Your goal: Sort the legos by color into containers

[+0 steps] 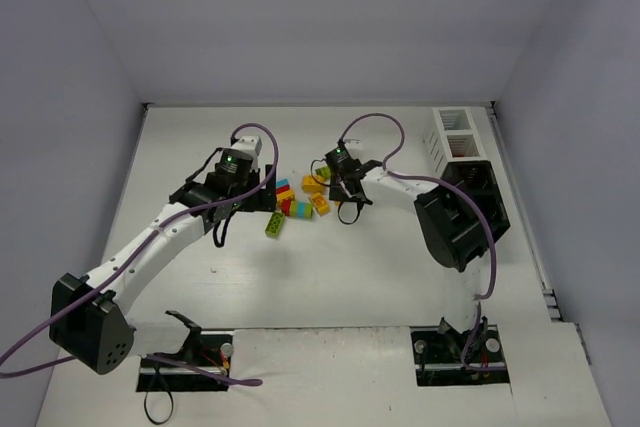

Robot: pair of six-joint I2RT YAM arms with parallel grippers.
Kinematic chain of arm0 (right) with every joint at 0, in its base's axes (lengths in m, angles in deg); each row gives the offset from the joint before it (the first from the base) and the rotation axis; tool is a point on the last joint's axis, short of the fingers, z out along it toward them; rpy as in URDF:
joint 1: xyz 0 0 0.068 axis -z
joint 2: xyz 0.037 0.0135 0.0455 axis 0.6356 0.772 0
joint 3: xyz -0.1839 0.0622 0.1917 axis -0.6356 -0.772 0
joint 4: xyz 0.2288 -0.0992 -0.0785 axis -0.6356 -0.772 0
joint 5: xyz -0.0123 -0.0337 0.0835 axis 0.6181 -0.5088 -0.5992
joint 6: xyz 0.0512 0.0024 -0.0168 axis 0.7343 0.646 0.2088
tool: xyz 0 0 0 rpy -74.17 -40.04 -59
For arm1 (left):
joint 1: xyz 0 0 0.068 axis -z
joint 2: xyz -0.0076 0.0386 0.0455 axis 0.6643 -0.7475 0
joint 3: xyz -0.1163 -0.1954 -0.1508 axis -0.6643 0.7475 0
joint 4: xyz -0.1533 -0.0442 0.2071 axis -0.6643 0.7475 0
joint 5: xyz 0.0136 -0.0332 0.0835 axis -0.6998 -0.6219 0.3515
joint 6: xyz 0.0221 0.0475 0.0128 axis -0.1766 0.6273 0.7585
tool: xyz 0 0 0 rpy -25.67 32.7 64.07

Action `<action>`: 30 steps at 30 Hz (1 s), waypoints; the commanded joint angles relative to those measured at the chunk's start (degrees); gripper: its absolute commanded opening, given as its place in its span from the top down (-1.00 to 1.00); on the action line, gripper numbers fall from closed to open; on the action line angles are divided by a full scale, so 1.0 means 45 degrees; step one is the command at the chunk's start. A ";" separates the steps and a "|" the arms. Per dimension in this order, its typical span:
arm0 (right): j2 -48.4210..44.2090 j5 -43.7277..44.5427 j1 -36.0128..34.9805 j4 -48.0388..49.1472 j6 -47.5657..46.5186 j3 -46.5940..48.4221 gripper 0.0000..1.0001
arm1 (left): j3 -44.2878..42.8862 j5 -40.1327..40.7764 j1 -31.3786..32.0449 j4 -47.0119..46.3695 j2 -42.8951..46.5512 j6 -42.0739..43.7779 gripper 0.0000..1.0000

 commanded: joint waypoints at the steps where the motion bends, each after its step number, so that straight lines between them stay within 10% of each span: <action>1: -0.1988 0.1486 0.0456 0.0021 -0.0727 -0.0190 1.00 | -0.0307 0.0094 -0.0081 -0.0385 0.0260 -0.0047 -0.56; 21: -0.8280 0.2250 0.8563 -0.0761 -0.1532 -0.3491 0.95 | -0.1440 -0.0668 -0.0159 -0.0620 -0.0971 0.0344 -0.56; 30: -0.7148 0.1938 0.8936 -0.0741 -0.1511 -0.2731 0.40 | -0.1616 -0.1000 -0.0179 -0.0776 -0.1167 0.0364 -0.56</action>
